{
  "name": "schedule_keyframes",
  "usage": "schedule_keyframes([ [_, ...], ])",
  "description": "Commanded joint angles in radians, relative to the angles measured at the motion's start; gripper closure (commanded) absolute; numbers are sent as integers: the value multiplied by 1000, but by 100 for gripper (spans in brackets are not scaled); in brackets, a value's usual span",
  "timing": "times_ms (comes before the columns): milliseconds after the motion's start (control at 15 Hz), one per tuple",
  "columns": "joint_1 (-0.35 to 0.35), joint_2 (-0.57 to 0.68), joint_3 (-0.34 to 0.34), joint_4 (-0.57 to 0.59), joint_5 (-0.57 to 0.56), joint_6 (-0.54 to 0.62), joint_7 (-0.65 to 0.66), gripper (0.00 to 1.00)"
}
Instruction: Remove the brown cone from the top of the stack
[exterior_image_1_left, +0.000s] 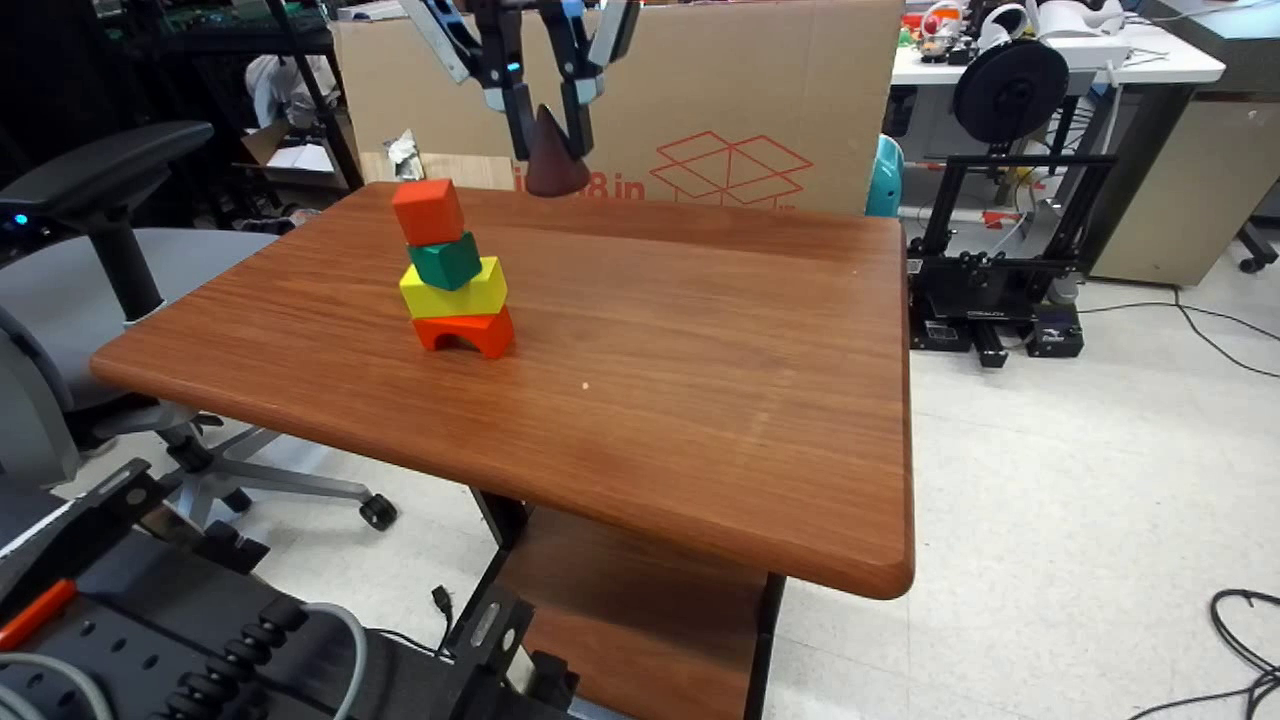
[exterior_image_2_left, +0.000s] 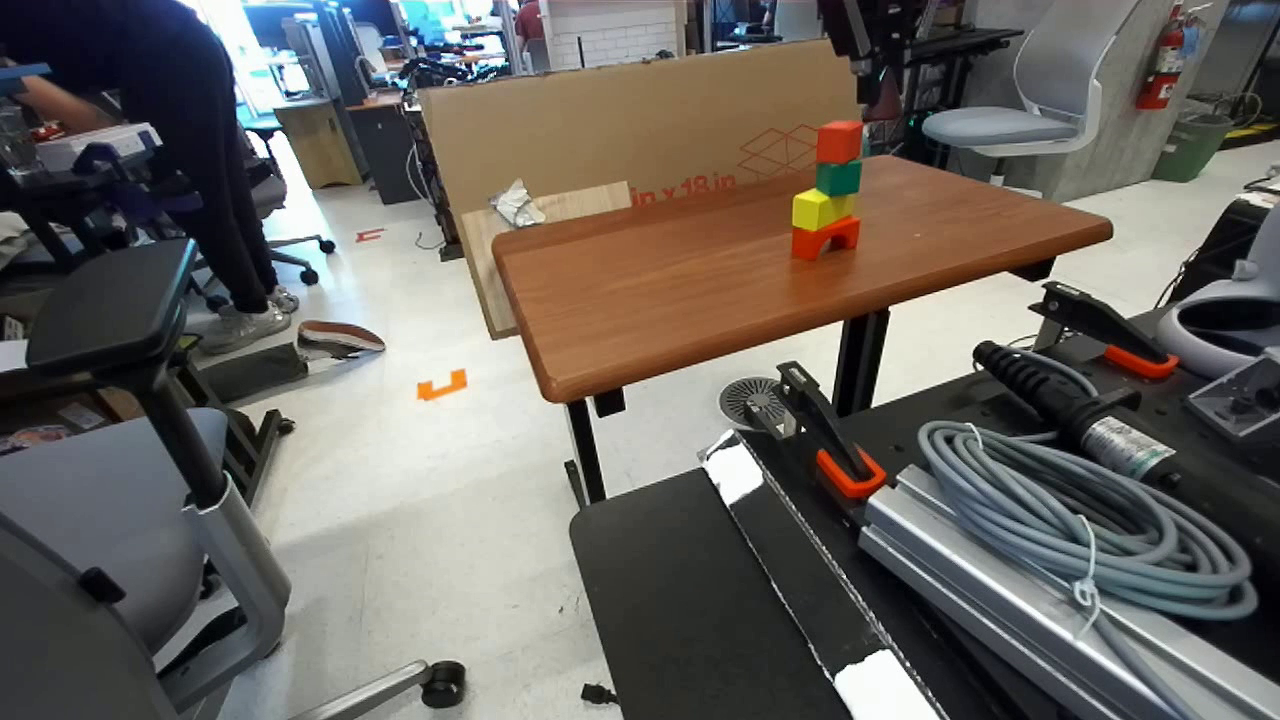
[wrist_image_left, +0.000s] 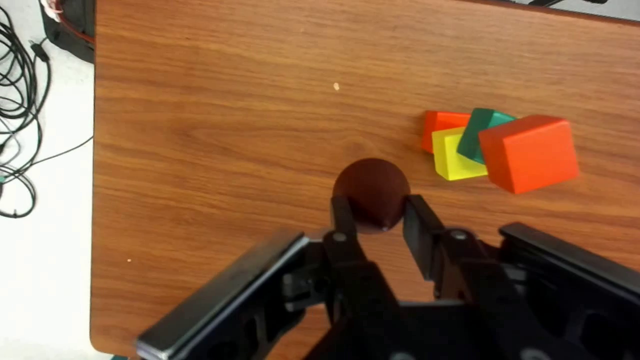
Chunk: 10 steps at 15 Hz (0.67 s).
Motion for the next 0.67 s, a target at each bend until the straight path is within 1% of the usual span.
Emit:
schedule_keyframes([
  [0, -31, 121, 0, 97, 23, -3, -68, 92],
  [333, -59, 276, 7, 201, 11, -9, -122, 92],
  [533, -98, 358, 33, 270, 58, -21, -176, 92],
  [600, -102, 382, 34, 291, 59, -22, -184, 92],
])
